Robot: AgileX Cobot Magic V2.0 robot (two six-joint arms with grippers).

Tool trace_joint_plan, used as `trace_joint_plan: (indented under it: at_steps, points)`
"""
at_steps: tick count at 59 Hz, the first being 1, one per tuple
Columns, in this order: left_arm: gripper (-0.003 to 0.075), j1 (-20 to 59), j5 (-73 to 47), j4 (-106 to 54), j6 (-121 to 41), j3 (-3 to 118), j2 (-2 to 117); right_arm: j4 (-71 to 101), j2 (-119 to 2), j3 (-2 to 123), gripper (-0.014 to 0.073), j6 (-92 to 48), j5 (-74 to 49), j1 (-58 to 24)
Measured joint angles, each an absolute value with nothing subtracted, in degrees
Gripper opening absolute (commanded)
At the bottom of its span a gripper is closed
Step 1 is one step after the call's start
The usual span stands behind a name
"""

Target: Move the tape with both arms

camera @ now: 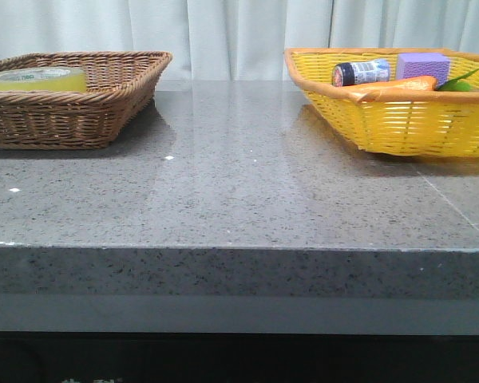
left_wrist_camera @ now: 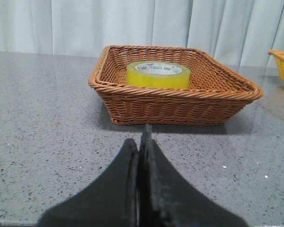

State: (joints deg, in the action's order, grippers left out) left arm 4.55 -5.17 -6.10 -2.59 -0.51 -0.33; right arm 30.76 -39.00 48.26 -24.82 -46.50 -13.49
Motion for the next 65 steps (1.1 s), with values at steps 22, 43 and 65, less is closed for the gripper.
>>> trace_joint_plan:
  at_steps: [22,43,65]
  points:
    - [-0.0020,3.8,-5.1,-8.2,-2.5,-0.5,-0.3,30.8,-39.0,48.3,-0.0069,-24.8,-46.5,-13.5]
    - [-0.0020,3.8,-5.0,-8.3,-2.5,-0.5,-0.3,30.8,-39.0,48.3,-0.0069,-24.8,-46.5,-13.5]
    - [-0.0020,3.8,-5.0,-8.3,-2.5,-0.5,-0.3,29.0,-28.2,39.4,-0.0069,-24.8,-34.0,-5.1]
